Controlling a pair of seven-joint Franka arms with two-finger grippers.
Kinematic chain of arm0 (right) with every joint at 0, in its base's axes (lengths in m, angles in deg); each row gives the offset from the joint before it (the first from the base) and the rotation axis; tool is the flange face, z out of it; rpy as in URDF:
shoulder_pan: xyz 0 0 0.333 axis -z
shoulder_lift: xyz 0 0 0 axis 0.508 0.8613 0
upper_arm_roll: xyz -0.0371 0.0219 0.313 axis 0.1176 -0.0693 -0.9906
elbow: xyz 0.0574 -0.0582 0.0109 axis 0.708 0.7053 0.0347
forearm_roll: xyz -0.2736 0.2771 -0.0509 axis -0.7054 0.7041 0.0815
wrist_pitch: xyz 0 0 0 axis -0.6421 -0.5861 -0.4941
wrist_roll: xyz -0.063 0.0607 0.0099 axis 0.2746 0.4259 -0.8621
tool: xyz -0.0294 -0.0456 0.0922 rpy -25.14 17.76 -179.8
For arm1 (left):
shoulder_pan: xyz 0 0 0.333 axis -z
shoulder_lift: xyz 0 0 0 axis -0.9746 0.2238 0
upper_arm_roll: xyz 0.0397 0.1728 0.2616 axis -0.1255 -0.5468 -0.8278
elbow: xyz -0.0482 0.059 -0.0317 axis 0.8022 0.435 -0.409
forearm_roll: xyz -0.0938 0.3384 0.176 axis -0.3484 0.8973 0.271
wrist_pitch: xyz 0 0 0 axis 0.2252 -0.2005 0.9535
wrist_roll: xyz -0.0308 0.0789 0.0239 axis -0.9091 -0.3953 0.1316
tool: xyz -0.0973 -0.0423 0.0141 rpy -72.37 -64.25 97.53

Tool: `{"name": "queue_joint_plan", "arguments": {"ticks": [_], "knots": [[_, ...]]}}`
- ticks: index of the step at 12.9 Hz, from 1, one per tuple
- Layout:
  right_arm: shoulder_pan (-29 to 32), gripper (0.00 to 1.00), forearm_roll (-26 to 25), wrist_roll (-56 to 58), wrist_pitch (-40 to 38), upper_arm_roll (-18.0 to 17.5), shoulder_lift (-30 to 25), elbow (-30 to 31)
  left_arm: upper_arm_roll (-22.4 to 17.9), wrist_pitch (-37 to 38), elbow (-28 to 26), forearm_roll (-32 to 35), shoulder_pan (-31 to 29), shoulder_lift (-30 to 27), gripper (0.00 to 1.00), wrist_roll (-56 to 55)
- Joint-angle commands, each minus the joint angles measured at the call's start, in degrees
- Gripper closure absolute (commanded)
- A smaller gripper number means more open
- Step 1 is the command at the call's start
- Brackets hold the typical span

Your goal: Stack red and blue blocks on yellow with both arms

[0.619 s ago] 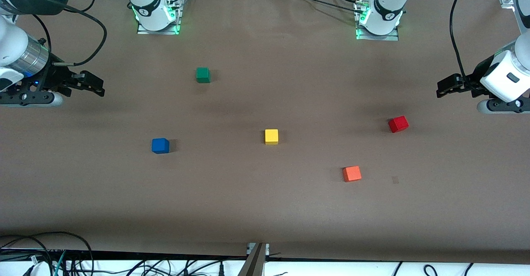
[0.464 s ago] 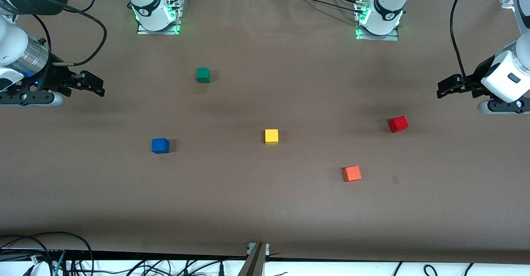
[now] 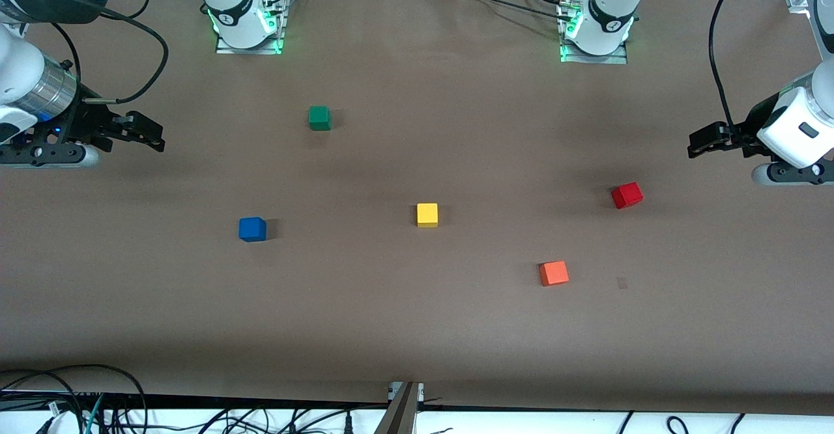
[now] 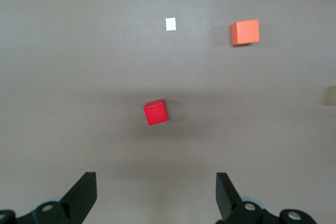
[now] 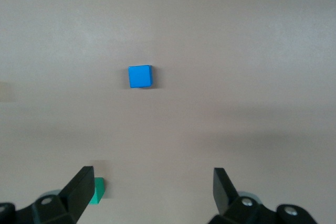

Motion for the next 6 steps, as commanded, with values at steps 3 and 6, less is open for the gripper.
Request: {"name": "queue_joint_plan", "arguments": {"ticks": [3,6], "knots": [[0.0,0.0,-0.4,-0.4,-0.9,-0.2,0.2,-1.0,-0.4,1.5,1.6,-0.5,-1.2,5.7,0.0,1.4],[0.0,0.0,-0.4,-0.3,-0.9,-0.3,0.2,-0.9,-0.5,-1.5,-0.2,-0.5,-1.9,10.7,0.0,1.3]]}}
